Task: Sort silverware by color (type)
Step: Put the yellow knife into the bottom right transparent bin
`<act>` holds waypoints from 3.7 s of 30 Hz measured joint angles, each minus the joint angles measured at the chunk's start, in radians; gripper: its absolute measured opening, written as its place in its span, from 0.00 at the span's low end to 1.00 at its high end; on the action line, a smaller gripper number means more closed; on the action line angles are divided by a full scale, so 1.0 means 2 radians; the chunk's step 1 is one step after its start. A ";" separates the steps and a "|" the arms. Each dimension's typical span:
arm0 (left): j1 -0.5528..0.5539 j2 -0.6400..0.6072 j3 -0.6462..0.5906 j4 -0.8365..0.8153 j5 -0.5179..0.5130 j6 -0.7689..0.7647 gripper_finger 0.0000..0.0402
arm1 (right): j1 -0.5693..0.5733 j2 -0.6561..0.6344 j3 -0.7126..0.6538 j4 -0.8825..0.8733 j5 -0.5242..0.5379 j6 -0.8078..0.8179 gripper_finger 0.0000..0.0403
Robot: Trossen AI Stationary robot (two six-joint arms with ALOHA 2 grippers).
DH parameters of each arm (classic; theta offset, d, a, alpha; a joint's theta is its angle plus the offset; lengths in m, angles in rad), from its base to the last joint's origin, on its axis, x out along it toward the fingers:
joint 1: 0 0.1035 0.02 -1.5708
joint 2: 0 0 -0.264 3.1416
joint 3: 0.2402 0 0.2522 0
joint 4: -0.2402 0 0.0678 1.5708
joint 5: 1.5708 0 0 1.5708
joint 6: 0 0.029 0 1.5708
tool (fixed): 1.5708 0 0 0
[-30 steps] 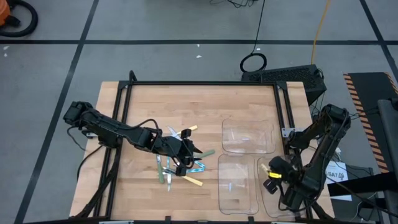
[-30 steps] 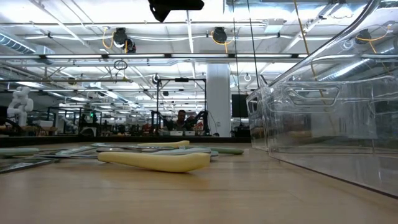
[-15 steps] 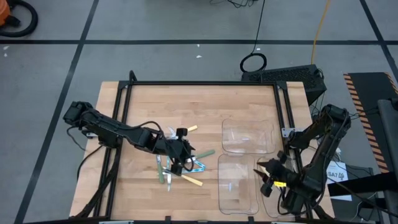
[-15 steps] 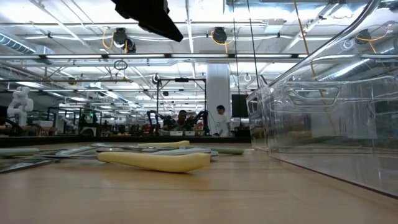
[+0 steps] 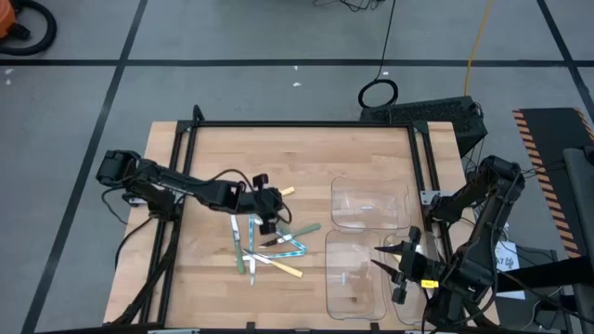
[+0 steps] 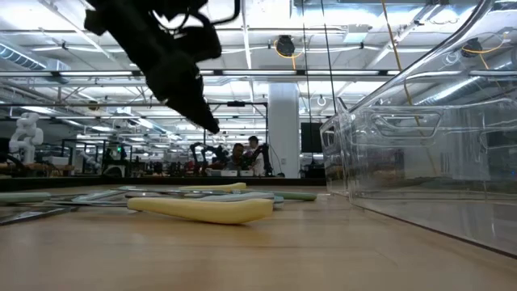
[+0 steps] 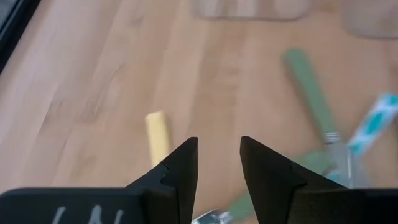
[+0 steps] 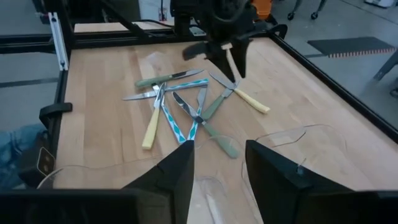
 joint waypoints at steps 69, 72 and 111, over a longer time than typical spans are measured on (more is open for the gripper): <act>0.061 0.065 -0.015 0.144 0.043 0.015 0.21 | -0.024 0.040 -0.020 0.015 0.025 -0.058 0.35; 0.051 0.038 -0.014 0.161 0.042 0.017 0.21 | -0.030 0.046 -0.036 0.029 0.057 -0.057 0.35; -0.174 0.071 0.069 0.549 0.058 0.157 0.21 | -0.196 0.049 -0.164 0.805 -0.119 -0.590 0.53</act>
